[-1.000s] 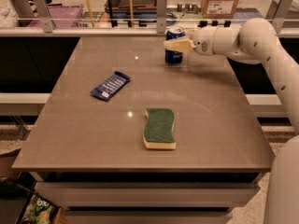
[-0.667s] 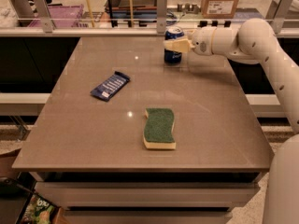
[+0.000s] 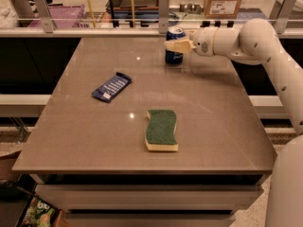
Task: Pick pepsi can
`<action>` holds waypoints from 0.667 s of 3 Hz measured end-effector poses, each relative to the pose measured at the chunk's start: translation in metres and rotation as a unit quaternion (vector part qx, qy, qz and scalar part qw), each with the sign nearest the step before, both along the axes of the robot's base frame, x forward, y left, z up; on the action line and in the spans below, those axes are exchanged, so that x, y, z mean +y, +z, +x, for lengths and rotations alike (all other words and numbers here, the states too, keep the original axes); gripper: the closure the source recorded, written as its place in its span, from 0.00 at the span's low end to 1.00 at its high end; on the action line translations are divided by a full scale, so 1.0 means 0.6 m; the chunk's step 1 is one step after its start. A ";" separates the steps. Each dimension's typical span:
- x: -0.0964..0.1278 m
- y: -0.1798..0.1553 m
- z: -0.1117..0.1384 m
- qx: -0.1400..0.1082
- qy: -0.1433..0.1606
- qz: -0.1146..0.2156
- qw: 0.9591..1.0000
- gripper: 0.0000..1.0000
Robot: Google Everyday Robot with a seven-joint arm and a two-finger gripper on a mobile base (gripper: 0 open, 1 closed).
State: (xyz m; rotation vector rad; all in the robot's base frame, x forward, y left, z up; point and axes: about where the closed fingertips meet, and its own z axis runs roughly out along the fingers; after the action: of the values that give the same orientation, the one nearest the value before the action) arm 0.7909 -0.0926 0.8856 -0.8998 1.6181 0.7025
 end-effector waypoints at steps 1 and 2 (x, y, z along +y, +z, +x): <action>0.001 0.019 -0.004 -0.003 0.006 -0.013 1.000 1.00; -0.009 0.049 -0.009 -0.015 0.010 -0.027 0.999 1.00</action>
Offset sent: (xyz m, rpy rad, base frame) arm -0.0081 -0.0232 0.0573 -0.0905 -0.0652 0.0204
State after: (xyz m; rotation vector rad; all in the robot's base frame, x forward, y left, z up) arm 0.7854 -0.0980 0.9152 -0.9627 1.6096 0.6594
